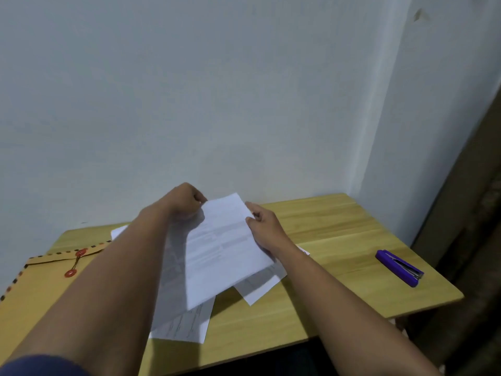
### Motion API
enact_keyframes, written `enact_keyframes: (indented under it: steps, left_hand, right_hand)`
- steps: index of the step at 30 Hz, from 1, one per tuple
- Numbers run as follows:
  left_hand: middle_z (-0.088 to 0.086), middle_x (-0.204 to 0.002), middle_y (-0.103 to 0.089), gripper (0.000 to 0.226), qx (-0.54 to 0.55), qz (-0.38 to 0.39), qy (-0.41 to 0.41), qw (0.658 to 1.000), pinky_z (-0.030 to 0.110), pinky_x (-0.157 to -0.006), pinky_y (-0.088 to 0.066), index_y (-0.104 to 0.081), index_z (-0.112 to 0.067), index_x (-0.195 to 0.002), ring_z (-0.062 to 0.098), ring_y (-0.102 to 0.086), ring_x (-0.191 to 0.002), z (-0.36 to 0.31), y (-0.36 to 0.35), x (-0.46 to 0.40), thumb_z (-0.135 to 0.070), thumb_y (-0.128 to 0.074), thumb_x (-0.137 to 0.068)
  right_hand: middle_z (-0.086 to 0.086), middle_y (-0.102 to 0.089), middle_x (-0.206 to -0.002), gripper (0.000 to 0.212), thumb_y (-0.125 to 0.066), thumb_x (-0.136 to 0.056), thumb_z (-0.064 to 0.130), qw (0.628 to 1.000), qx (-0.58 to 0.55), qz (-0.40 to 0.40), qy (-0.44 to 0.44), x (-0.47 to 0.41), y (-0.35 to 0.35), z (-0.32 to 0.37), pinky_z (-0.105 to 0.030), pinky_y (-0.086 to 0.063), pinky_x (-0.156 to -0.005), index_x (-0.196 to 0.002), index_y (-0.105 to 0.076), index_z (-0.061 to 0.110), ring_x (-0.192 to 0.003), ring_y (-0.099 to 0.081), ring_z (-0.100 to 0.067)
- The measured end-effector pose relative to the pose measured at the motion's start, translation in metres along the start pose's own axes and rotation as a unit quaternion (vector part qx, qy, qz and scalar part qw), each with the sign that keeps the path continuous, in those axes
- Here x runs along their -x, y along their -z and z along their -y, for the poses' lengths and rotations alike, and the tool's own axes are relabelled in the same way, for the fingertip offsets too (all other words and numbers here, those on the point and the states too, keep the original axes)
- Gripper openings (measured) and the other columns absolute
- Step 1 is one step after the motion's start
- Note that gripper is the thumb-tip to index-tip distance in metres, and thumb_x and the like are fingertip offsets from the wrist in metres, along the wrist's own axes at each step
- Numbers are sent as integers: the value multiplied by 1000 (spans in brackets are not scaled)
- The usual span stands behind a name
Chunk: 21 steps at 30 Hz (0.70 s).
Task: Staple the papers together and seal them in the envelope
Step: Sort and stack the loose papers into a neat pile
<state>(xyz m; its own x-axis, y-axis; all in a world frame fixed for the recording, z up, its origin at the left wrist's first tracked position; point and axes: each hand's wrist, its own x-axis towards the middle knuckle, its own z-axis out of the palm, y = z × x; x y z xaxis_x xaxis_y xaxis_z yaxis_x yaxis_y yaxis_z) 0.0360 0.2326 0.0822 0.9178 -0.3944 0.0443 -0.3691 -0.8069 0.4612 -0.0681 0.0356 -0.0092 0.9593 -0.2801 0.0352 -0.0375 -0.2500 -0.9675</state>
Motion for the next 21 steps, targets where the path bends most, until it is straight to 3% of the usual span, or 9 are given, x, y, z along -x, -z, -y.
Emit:
enact_keyframes:
  steps: [2, 5, 9, 12, 14, 18, 21]
  left_hand:
    - [3, -109, -77, 44, 16, 20, 5, 1000, 30, -95, -51, -82, -19, -102, 20, -69, -106, 15, -28, 3, 1, -49, -80]
    - [-6, -95, -78, 48, 45, 35, 15, 998, 30, -88, -55, -82, -27, -96, 14, -70, -96, 30, -60, 10, -1, -46, -80]
    - [-8, -88, -74, 45, 84, 31, 11, 996, 20, -66, -47, -80, -24, -98, 10, -64, -83, 36, -83, 12, 0, -43, -87]
    - [-7, -95, -76, 43, 115, 10, 3, 993, 30, -81, -55, -78, -30, -98, 14, -69, -94, 41, -90, 7, -4, -46, -89]
    - [-6, -94, -75, 41, 125, -1, -3, 992, 31, -82, -53, -76, -32, -96, 16, -69, -93, 41, -94, 6, -4, -47, -90]
    - [-8, -92, -70, 30, 133, -34, -12, 990, 29, -77, -49, -74, -24, -104, 21, -67, -91, 43, -101, 4, -7, -51, -95]
    - [-9, -91, -70, 27, 161, -47, -16, 986, 23, -73, -47, -71, -29, -95, 13, -65, -88, 40, -103, 2, -8, -54, -95]
  right_hand:
    - [4, -63, -144, 49, -50, -107, 8, 1000, 24, 3, -18, 10, -7, -16, -25, -47, -109, -154, -50, 25, -132, -60, -14]
    - [-8, -55, -145, 64, -46, -110, 17, 998, 57, 5, -33, 14, -11, -39, -31, -42, -105, -167, -23, 32, -131, -54, -20]
    - [2, -46, -161, 55, -47, -110, 15, 997, 69, 18, -33, 6, -14, -57, -24, -33, -113, -162, -39, 28, -151, -40, -14]
    - [2, -44, -162, 56, -48, -110, 16, 997, 65, 15, -34, 3, -12, -57, -25, -33, -113, -163, -36, 30, -152, -39, -13]
    - [5, -47, -161, 52, -50, -110, 14, 997, 75, 21, -24, 1, -10, -59, -22, -32, -113, -160, -44, 27, -150, -42, -12]
    - [5, -57, -149, 51, -54, -108, 12, 997, 68, 18, -21, -2, -4, -61, -20, -36, -108, -157, -49, 25, -134, -51, -5]
    - [14, -58, -114, 51, -57, -106, 9, 998, 50, 8, -25, -2, 3, -60, -20, -39, -99, -155, -53, 22, -114, -55, -5]
